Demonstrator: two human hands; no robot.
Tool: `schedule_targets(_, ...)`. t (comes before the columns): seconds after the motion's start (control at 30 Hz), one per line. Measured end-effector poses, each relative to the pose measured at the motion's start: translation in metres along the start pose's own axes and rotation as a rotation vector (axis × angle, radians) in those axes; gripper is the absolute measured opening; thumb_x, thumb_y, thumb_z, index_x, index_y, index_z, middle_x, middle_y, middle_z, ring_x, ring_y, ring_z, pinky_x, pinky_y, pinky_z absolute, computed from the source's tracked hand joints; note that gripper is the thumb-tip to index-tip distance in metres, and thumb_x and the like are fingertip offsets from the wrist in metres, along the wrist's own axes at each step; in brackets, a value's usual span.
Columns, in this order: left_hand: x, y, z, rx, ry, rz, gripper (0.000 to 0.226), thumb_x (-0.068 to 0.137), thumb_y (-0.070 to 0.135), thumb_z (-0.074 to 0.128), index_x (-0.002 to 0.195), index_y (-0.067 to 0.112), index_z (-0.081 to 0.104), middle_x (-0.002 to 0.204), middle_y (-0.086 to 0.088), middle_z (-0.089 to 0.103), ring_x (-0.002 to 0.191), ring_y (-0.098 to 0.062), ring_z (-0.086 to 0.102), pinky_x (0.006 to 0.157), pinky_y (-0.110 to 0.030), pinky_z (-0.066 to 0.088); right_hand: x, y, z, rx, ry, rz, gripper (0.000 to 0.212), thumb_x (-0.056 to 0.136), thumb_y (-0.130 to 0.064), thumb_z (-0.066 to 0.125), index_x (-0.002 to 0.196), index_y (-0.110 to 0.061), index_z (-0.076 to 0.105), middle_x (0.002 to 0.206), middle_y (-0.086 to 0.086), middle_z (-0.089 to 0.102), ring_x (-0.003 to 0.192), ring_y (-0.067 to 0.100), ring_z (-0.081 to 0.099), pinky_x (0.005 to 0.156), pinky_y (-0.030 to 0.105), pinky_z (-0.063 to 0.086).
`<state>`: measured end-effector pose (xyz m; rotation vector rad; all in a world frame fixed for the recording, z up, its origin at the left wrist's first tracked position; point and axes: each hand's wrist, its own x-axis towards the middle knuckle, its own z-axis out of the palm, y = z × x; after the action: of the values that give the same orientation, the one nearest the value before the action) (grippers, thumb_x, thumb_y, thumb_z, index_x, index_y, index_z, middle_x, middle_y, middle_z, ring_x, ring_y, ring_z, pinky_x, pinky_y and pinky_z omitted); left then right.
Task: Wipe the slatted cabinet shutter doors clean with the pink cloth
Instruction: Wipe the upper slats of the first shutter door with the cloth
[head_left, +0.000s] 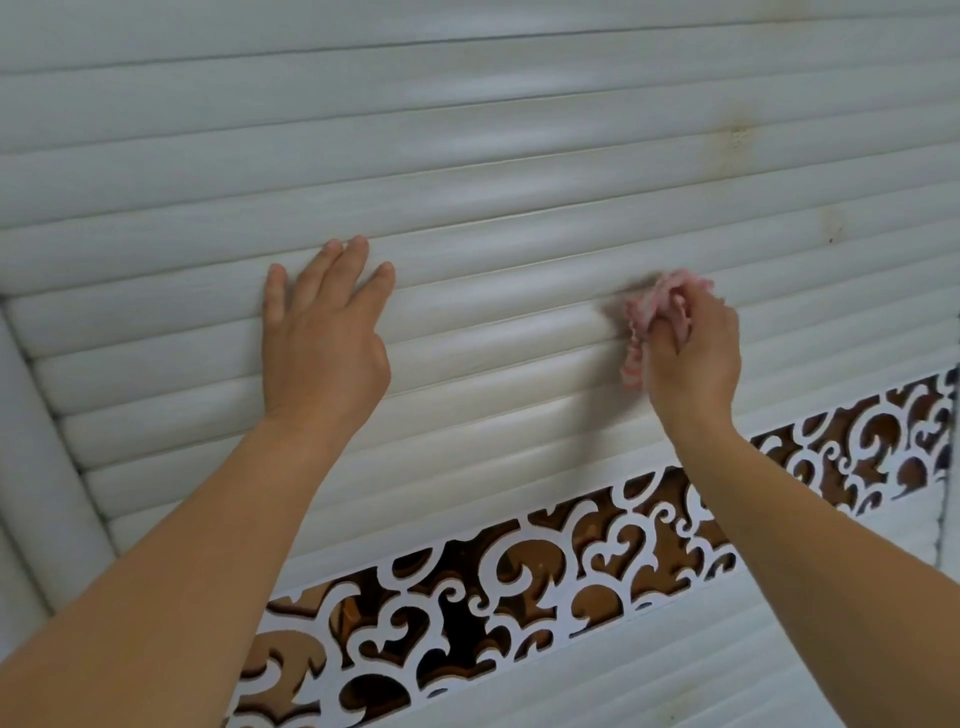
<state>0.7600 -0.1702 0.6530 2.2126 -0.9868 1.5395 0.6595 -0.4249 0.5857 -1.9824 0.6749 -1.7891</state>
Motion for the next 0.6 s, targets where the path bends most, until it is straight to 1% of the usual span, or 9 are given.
schedule_targets(0.03,0.000,-0.001,0.000,-0.002,-0.002,0.004,0.060,0.075,-0.007,0.053,0.131,0.014,0.052,0.147,-0.007,0.037,0.138,-0.024,0.027,0.114,-0.050,0.009,0.000,-0.006,0.006,0.066,0.014,0.064,0.027,0.096,-0.018,0.046,0.121,-0.020,0.055,0.115,-0.004,0.056,0.094,0.010,0.058,0.083,0.025,0.051)
schedule_targets(0.07,0.000,-0.001,0.000,-0.007,-0.002,0.007,0.059,0.075,-0.008,0.053,0.130,0.013,0.052,0.146,-0.007,0.037,0.138,-0.025,0.028,0.113,-0.050,0.009,-0.001,-0.014,0.011,0.068,0.011,0.078,0.026,0.096,-0.018,0.046,0.120,-0.019,0.056,0.115,-0.003,0.056,0.096,0.012,0.057,0.083,0.026,0.048)
schedule_targets(0.2,0.001,-0.002,0.001,-0.020,0.011,0.016,0.058,0.072,-0.008,0.054,0.127,0.012,0.055,0.144,-0.009,0.041,0.135,-0.027,0.033,0.112,-0.053,0.014,-0.024,-0.050,0.034,0.122,0.002,0.003,0.026,0.099,-0.019,0.044,0.120,-0.016,0.059,0.115,-0.005,0.046,0.092,0.008,0.044,0.074,0.008,0.031)
schedule_targets(0.23,0.001,-0.002,0.002,-0.024,0.018,0.020,0.058,0.072,-0.008,0.053,0.126,0.012,0.056,0.143,-0.009,0.043,0.134,-0.027,0.034,0.111,-0.054,0.015,-0.030,-0.059,0.037,0.150,-0.005,-0.010,0.026,0.099,-0.019,0.045,0.120,-0.014,0.060,0.118,-0.001,0.050,0.095,0.011,0.046,0.075,0.011,0.031)
schedule_targets(0.3,0.001,-0.003,0.002,-0.020,0.037,0.023,0.056,0.071,-0.006,0.052,0.124,0.012,0.058,0.141,-0.010,0.045,0.133,-0.028,0.036,0.110,-0.056,0.017,-0.043,-0.079,0.044,0.192,-0.056,-0.046,0.026,0.097,-0.016,0.047,0.118,-0.012,0.062,0.121,0.009,0.055,0.106,0.024,0.051,0.077,0.023,0.036)
schedule_targets(0.37,0.002,-0.002,0.003,-0.018,0.053,0.016,0.055,0.070,-0.002,0.047,0.122,0.011,0.059,0.139,-0.011,0.046,0.132,-0.029,0.038,0.109,-0.057,0.019,-0.057,-0.095,0.052,0.216,-0.125,-0.141,0.025,0.093,-0.014,0.050,0.114,-0.010,0.064,0.118,0.012,0.057,0.108,0.030,0.051,0.074,0.027,0.037)
schedule_targets(0.47,0.002,0.002,0.002,-0.040,0.052,-0.008,0.057,0.067,0.004,0.041,0.120,0.010,0.060,0.139,-0.012,0.047,0.132,-0.031,0.038,0.109,-0.057,0.016,-0.087,-0.116,0.061,0.225,-0.206,-0.310,0.022,0.091,-0.014,0.053,0.110,-0.015,0.065,0.111,-0.001,0.056,0.100,0.018,0.048,0.071,0.025,0.038)
schedule_targets(0.53,0.001,0.004,0.002,-0.051,0.039,-0.017,0.058,0.068,0.004,0.042,0.124,0.009,0.058,0.142,-0.012,0.043,0.134,-0.030,0.033,0.111,-0.055,0.012,-0.105,-0.125,0.067,0.167,-0.249,-0.422,0.026,0.086,-0.014,0.053,0.108,-0.015,0.066,0.110,0.003,0.060,0.098,0.023,0.051,0.066,0.029,0.044)
schedule_targets(0.6,-0.001,0.003,0.001,-0.041,0.013,-0.011,0.060,0.071,-0.001,0.047,0.130,0.011,0.052,0.147,-0.011,0.036,0.138,-0.027,0.025,0.113,-0.052,0.006,-0.115,-0.123,0.071,0.113,-0.222,-0.582,0.032,0.079,-0.016,0.049,0.101,-0.010,0.071,0.100,0.008,0.066,0.091,0.025,0.050,0.066,0.031,0.043)
